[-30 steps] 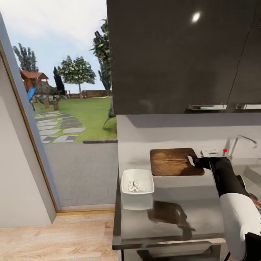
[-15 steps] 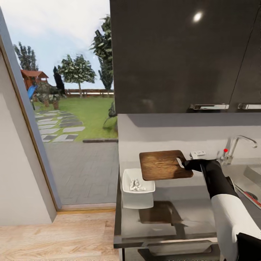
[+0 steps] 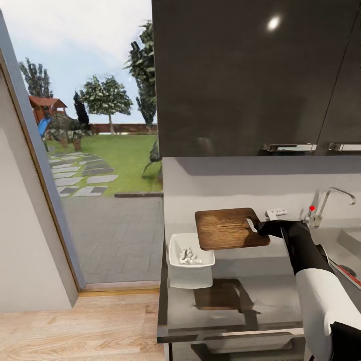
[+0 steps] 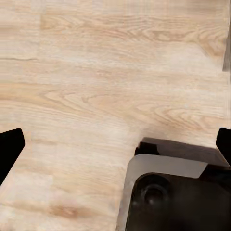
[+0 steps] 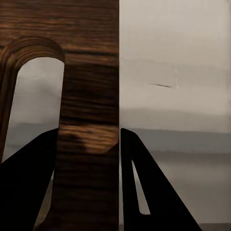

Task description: In the kitchen, take the Vidalia onion out of the sink, dice it on the chopping board with the paring knife, put the diced onion into the bowl on the countertop, then place both the paring knife and the chopping board into the sink.

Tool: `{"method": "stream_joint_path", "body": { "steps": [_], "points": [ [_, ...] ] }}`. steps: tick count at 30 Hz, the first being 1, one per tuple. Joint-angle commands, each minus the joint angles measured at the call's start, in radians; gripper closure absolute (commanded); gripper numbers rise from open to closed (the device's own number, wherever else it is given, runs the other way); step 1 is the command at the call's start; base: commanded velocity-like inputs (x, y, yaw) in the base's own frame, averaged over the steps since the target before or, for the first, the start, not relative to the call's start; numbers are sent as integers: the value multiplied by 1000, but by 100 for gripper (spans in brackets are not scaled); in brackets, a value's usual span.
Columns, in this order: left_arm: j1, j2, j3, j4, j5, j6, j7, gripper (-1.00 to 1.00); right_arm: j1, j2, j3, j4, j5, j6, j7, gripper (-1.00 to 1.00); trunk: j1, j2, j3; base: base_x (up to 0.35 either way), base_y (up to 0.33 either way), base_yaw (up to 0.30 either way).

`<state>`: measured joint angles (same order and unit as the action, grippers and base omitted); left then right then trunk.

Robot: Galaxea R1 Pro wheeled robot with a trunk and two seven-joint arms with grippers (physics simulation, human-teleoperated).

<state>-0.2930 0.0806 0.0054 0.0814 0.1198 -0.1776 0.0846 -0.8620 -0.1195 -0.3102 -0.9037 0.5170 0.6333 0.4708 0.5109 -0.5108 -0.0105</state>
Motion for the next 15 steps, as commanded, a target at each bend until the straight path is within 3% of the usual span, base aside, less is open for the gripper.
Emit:
{"method": "stream_joint_path", "body": {
  "steps": [1, 5, 6, 8, 15],
  "points": [
    [10, -4, -1, 5, 8, 23, -1, -100, 0, 0, -2, -1, 9, 3, 10, 100, 0, -1, -1, 0, 0, 0],
    [55, -28, -1, 6, 8, 43, -2, -100, -1, 0, -3, -1, 9, 5, 8, 100, 0, -1, -1, 0, 0, 0],
    [91, -50, -1, 6, 8, 45, -2, -100, -1, 0, -3, -1, 9, 6, 8, 100, 0, -1, -1, 0, 0, 0],
    [121, -65, -1, 6, 8, 44, -2, -100, -1, -2, -3, -1, 9, 6, 8, 100, 0, -1, -1, 0, 0, 0],
    [179, -99, -1, 6, 8, 42, -2, -100, 0, -19, -3, -1, 9, 6, 9, 100, 0, -1, -1, 0, 0, 0]
  ]
}}
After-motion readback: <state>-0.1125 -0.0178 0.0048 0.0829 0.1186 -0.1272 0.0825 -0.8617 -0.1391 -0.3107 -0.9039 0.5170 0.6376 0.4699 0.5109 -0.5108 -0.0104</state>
